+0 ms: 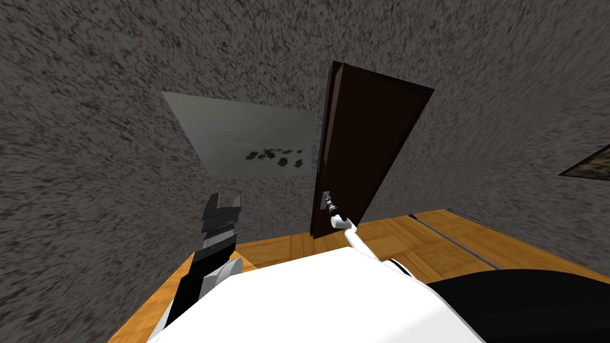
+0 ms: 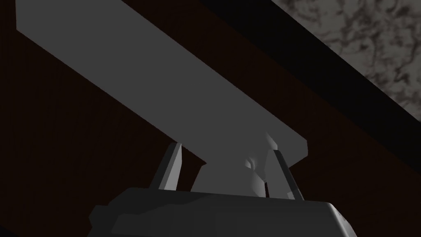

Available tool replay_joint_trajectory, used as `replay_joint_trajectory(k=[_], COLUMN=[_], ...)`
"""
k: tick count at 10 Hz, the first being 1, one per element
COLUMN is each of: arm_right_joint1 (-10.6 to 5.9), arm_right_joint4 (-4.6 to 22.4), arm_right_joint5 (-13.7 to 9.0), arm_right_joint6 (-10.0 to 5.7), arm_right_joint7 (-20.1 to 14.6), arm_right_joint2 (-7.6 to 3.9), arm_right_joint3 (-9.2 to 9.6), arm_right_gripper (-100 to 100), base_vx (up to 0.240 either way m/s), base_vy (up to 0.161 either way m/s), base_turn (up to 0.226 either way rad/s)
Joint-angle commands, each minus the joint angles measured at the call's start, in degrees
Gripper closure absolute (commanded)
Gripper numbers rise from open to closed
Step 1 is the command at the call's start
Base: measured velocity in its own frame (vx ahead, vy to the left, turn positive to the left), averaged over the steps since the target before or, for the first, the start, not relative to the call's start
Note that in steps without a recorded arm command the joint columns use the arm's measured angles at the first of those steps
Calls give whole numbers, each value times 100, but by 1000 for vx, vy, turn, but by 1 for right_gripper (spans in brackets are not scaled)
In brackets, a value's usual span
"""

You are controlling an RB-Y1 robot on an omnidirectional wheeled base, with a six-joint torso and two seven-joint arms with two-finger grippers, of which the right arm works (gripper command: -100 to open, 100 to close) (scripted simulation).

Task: Pull the door open

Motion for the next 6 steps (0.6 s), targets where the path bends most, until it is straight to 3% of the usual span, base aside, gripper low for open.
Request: replay_joint_trajectory(k=[1,3,5,6], arm_right_joint1=[14,26,26,39], arm_right_joint4=[139,124,124,108], arm_right_joint5=[-149,-239,-239,-329], arm_right_joint6=[-91,-130,-130,-169], arm_right_joint7=[-286,-557,-597,-819], arm_right_joint2=[-105,-114,-114,-124], arm_right_joint3=[-47,-30,-30,-14], arm_right_gripper=[100,100,100,100], base_vx=[-57,-54,-26,-36], base_vy=[-58,-48,-25,-28], base_turn=[154,90,30,91])
